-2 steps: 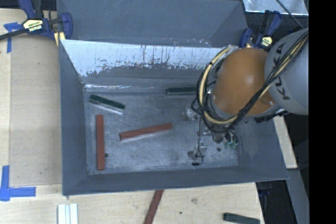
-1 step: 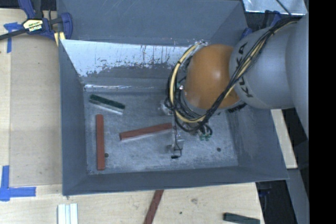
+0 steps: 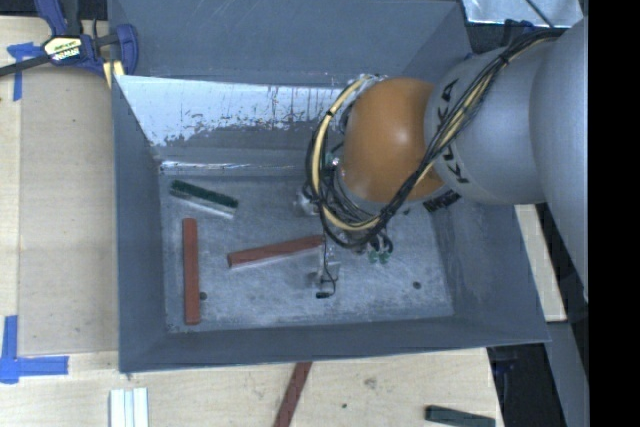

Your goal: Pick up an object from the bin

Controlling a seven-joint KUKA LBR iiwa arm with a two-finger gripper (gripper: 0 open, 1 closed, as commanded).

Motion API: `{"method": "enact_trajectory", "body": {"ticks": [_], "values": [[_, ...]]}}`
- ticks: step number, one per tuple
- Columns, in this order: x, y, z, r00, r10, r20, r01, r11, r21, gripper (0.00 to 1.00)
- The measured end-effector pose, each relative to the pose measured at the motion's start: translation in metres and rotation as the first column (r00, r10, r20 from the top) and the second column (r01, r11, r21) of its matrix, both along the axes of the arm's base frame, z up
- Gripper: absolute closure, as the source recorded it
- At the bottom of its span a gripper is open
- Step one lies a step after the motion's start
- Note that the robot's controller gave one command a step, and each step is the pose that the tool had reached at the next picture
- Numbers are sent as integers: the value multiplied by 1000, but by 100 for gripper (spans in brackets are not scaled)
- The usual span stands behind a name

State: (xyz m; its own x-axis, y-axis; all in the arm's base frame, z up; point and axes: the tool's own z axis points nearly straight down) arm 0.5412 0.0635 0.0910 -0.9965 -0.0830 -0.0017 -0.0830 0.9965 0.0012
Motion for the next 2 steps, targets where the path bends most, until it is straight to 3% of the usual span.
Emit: {"method": "enact_trajectory", "body": {"ticks": [1, 2], "values": [[7, 20, 10, 995, 104, 3, -104, 995, -1, 0], [7, 34, -21, 991, 135, 0, -135, 991, -1, 0]]}}
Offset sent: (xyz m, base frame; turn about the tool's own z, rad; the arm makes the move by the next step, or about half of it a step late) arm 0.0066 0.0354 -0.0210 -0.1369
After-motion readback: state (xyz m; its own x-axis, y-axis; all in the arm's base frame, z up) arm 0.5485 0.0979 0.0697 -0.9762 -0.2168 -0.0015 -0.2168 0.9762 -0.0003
